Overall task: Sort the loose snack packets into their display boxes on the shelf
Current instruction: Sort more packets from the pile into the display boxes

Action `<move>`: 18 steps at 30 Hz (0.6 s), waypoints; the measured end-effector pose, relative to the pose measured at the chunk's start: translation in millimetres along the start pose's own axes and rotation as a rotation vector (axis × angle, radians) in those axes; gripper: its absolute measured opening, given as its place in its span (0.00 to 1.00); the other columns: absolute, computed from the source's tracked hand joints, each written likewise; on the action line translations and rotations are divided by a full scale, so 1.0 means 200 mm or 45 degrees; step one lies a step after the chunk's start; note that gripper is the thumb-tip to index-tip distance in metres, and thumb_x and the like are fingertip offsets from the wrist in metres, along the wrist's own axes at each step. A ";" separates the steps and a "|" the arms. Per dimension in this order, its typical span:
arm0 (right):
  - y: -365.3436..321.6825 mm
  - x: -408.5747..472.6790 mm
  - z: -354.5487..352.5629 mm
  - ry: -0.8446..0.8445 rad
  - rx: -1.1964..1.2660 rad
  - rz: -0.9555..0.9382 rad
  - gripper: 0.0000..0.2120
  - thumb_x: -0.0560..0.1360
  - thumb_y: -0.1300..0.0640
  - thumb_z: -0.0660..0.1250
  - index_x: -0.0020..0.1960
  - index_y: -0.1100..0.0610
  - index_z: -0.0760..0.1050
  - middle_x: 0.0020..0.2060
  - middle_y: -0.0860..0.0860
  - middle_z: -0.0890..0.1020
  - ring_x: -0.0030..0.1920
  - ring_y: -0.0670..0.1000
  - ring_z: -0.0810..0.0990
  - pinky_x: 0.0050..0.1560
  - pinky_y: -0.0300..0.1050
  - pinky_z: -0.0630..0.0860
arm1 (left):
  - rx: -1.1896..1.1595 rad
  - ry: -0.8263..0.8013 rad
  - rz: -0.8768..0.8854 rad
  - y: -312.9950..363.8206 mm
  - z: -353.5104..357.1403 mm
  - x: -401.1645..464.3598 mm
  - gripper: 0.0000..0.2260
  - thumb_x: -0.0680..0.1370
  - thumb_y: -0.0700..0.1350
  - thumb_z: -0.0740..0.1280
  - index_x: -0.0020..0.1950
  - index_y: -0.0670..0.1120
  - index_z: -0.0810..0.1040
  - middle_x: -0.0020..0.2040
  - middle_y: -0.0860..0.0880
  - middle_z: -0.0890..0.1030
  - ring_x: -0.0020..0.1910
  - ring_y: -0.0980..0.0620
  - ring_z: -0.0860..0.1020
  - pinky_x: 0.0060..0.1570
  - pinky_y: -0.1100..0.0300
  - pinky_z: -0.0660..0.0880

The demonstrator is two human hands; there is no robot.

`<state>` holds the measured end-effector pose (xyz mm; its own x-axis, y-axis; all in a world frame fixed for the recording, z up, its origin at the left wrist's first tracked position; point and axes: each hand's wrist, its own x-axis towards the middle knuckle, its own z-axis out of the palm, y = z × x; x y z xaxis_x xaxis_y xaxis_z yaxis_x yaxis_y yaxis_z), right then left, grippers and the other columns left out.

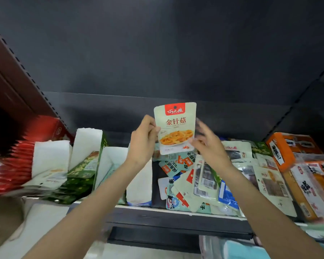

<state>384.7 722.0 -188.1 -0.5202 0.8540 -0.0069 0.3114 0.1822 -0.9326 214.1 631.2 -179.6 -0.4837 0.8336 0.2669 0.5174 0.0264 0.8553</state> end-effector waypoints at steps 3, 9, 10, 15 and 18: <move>-0.18 -0.03 0.20 -0.059 -0.021 -0.119 0.09 0.77 0.60 0.65 0.56 0.57 0.79 0.51 0.46 0.82 0.51 0.46 0.81 0.55 0.55 0.78 | -0.031 0.073 0.034 -0.04 -0.27 -0.08 0.05 0.80 0.40 0.61 0.46 0.47 0.68 0.44 0.50 0.83 0.46 0.53 0.81 0.43 0.46 0.80; -0.41 -0.06 0.71 -0.040 -0.074 -0.251 0.06 0.73 0.60 0.70 0.45 0.63 0.82 0.41 0.59 0.84 0.42 0.62 0.81 0.44 0.57 0.80 | 0.033 0.166 0.007 -0.16 -0.83 -0.19 0.08 0.76 0.41 0.69 0.43 0.54 0.74 0.43 0.60 0.81 0.45 0.63 0.80 0.38 0.72 0.74; -0.43 -0.07 0.81 -0.051 -0.106 -0.274 0.07 0.73 0.59 0.70 0.43 0.63 0.82 0.39 0.60 0.84 0.39 0.61 0.80 0.40 0.50 0.79 | 0.060 0.157 0.018 -0.21 -0.93 -0.20 0.09 0.75 0.41 0.70 0.42 0.54 0.75 0.43 0.60 0.81 0.45 0.62 0.80 0.39 0.71 0.75; -0.61 -0.14 1.29 -0.039 -0.219 -0.294 0.09 0.73 0.58 0.70 0.41 0.64 0.82 0.36 0.57 0.84 0.32 0.46 0.76 0.32 0.36 0.68 | 0.131 0.107 0.010 -0.50 -1.43 -0.25 0.03 0.72 0.40 0.72 0.43 0.42 0.81 0.43 0.55 0.84 0.44 0.60 0.82 0.47 0.63 0.77; -0.64 -0.19 1.54 -0.019 -0.261 -0.242 0.09 0.73 0.58 0.70 0.45 0.65 0.82 0.42 0.57 0.85 0.42 0.56 0.83 0.44 0.52 0.79 | 0.144 0.010 0.033 -0.65 -1.63 -0.29 0.04 0.72 0.40 0.73 0.45 0.47 0.81 0.44 0.57 0.83 0.43 0.64 0.81 0.48 0.70 0.75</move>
<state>119.7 516.4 -178.5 -0.5959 0.7881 0.1542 0.3608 0.4343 -0.8254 -54.2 400.1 -161.2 -0.4743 0.8305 0.2921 0.6060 0.0674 0.7926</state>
